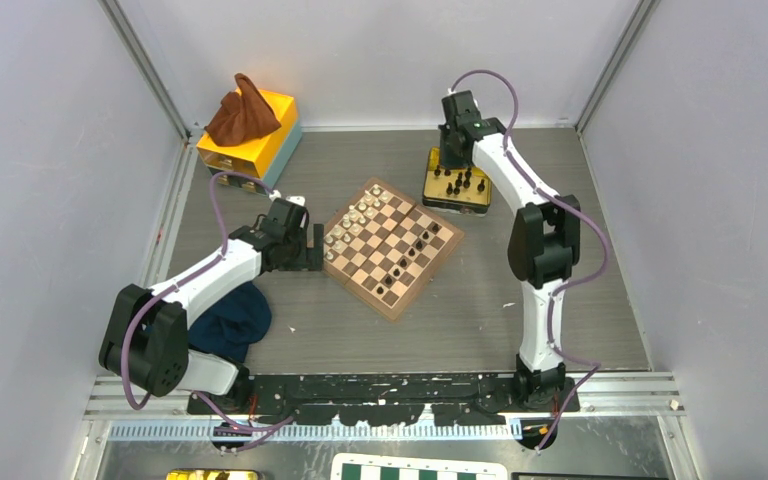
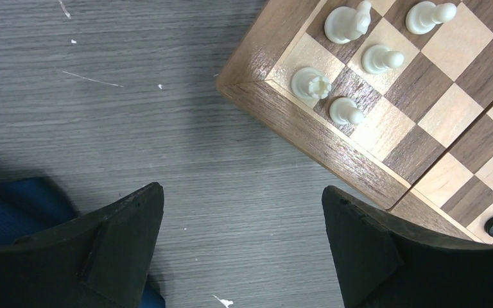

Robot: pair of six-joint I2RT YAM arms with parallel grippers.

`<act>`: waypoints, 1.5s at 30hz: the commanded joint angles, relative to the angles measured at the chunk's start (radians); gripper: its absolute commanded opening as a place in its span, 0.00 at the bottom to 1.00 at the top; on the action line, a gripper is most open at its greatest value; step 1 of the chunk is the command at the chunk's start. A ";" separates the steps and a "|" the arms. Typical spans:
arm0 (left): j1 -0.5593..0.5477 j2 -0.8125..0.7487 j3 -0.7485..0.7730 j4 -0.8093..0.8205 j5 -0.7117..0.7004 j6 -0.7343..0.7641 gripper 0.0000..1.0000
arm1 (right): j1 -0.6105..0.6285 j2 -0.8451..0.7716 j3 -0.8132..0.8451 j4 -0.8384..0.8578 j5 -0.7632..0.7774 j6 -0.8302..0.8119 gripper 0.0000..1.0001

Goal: Set up the chess pieces on the board
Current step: Place the chess piece on the chessboard.

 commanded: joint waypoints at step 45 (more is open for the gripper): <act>0.002 -0.011 0.011 0.036 0.060 -0.033 0.90 | 0.263 -0.615 -0.958 0.453 0.096 0.062 0.01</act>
